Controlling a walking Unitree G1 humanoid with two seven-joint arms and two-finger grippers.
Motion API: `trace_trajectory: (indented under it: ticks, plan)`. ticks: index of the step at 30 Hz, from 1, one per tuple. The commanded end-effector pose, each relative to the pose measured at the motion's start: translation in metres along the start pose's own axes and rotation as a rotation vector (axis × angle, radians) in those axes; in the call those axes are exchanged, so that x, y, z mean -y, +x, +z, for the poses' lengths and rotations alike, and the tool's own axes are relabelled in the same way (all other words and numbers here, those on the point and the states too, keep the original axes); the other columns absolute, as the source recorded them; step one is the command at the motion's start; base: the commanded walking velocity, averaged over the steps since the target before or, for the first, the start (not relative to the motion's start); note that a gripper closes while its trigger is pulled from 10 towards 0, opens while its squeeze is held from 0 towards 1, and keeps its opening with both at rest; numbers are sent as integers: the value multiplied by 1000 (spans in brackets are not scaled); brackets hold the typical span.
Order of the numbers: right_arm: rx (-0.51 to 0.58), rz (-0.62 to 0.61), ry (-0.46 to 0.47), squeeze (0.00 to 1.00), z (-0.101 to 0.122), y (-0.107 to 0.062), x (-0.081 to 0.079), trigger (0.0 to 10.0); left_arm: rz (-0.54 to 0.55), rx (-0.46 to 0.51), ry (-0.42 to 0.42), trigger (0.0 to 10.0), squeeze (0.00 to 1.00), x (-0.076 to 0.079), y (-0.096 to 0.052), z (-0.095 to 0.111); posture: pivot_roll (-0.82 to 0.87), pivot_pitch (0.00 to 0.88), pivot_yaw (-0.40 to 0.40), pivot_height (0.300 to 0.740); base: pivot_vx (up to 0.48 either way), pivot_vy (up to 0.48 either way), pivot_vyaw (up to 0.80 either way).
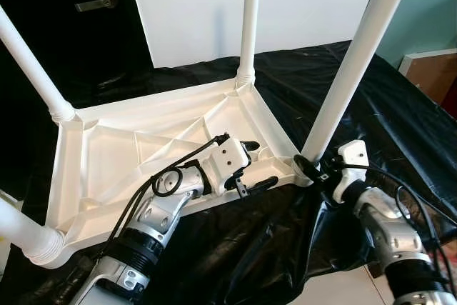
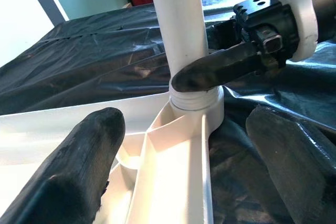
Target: Building children table
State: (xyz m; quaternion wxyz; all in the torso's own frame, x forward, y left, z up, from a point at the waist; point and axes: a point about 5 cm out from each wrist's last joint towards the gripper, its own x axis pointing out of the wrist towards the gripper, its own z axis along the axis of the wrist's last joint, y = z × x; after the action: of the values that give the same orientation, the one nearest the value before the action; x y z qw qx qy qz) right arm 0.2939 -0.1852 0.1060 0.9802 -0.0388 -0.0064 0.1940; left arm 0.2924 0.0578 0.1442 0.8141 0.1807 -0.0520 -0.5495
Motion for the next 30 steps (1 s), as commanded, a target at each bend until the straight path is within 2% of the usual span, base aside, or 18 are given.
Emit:
trace_trajectory:
  ticks: [1, 2, 5, 6, 9, 15, 18, 30]
  plan:
    - [-38, -110, 23, 0, -10, -2, -1, 10000, -12, -14, -12, 10000, 0, 3, -2, -5, -32, 1, 10, 740, 0, 0, 0]
    - [-38, -110, 23, 0, -10, -2, -1, 10000, -12, -14, -12, 10000, 0, 3, -2, -5, -32, 1, 10, 740, 0, 0, 0]
    - [-41, -235, 68, 0, -12, 1, -12, 10000, -12, -15, -19, 10000, 0, 5, -2, -6, -29, 3, 10, 740, 0, 0, 0]
    - [-41, -235, 68, 0, -12, 1, -12, 10000, -12, -15, -19, 10000, 0, 5, -2, -6, -29, 3, 10, 740, 0, 0, 0]
    - [-80, -392, 91, 0, -17, 4, -23, 10000, -13, -17, -19, 10000, 0, 5, -2, -7, -26, 3, 4, 740, 0, 0, 0]
    - [-92, -571, 106, 0, -19, 4, -26, 10000, -7, -16, -18, 10000, 0, 4, -2, -6, -23, 0, 0, 740, 0, 0, 0]
    - [-74, -545, 121, 0, -15, 10, -35, 10000, -6, -12, -17, 10000, 0, 4, -1, -5, -28, 0, 0, 740, 0, 0, 0]
    - [-57, -539, 106, 0, -8, 12, -39, 10000, -8, -8, -14, 10000, 0, 3, 0, -4, -28, 0, -5, 740, 0, 0, 0]
